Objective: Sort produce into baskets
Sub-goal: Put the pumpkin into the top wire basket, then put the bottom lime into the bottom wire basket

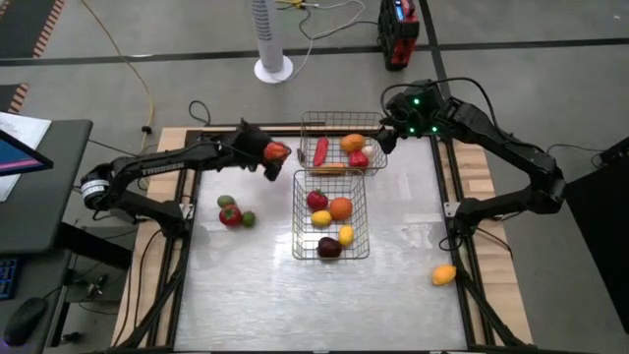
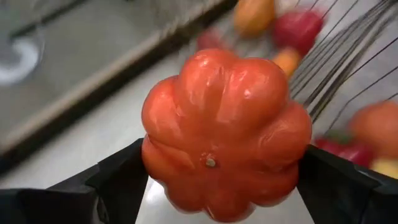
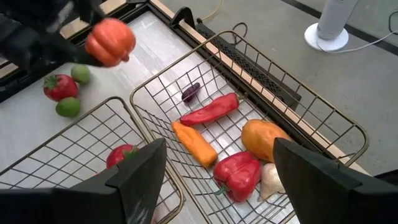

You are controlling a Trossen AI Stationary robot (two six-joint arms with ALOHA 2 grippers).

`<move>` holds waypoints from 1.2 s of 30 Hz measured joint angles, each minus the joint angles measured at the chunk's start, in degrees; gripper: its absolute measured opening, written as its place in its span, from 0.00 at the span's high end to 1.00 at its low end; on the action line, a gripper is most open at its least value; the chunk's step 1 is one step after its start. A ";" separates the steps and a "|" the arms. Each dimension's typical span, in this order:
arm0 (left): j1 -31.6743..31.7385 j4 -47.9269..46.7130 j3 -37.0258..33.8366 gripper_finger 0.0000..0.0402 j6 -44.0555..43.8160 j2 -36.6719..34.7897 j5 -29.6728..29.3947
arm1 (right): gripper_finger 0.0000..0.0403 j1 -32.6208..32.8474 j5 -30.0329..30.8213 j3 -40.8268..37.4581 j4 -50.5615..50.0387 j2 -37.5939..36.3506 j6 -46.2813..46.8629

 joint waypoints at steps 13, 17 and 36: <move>0.24 4.59 21.03 0.15 0.53 22.34 4.57 | 0.20 0.00 0.00 0.00 1.93 0.00 0.96; 0.24 -0.55 30.41 0.08 1.18 28.60 7.98 | 0.20 0.00 0.00 0.00 1.66 0.00 0.96; -0.70 -26.41 29.66 0.04 9.28 19.37 8.43 | 0.20 -0.52 0.02 0.00 1.80 0.00 -1.27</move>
